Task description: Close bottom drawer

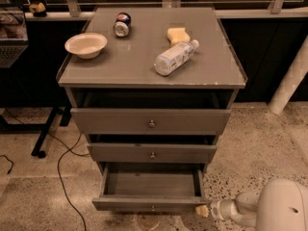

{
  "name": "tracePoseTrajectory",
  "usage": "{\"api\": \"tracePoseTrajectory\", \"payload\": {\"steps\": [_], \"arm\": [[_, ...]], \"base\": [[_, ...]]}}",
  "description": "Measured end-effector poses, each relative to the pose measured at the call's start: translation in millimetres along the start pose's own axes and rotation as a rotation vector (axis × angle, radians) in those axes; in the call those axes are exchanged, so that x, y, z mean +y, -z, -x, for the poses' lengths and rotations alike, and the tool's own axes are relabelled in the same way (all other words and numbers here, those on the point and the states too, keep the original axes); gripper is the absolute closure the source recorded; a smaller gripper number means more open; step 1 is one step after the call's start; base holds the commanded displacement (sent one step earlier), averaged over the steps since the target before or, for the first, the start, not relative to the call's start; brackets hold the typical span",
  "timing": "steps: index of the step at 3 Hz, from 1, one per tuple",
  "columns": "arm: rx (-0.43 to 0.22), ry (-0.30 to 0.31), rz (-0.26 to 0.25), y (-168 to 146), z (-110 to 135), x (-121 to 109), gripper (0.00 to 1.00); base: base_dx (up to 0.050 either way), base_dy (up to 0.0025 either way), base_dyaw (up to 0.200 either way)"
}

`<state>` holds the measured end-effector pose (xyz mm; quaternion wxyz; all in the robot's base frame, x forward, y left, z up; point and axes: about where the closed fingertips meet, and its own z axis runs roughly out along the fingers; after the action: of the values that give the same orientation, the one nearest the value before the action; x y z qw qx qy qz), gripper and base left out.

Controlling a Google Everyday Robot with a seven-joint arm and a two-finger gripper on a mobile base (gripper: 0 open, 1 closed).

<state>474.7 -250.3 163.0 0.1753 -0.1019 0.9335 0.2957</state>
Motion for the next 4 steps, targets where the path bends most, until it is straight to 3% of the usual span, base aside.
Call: {"api": "tracePoseTrajectory", "payload": {"steps": [2, 3, 4], "arm": [[0.013, 0.031, 0.014, -16.3, 15.2, 2.4, 1.00], [0.001, 0.117, 0.026, -22.9, 44.2, 20.0, 1.00], [-0.030, 0.227, 0.040, -29.5, 95.2, 44.8, 1.00]], "base": [[0.000, 0.00000, 0.000], [0.000, 0.00000, 0.000], [0.000, 0.00000, 0.000]]}}
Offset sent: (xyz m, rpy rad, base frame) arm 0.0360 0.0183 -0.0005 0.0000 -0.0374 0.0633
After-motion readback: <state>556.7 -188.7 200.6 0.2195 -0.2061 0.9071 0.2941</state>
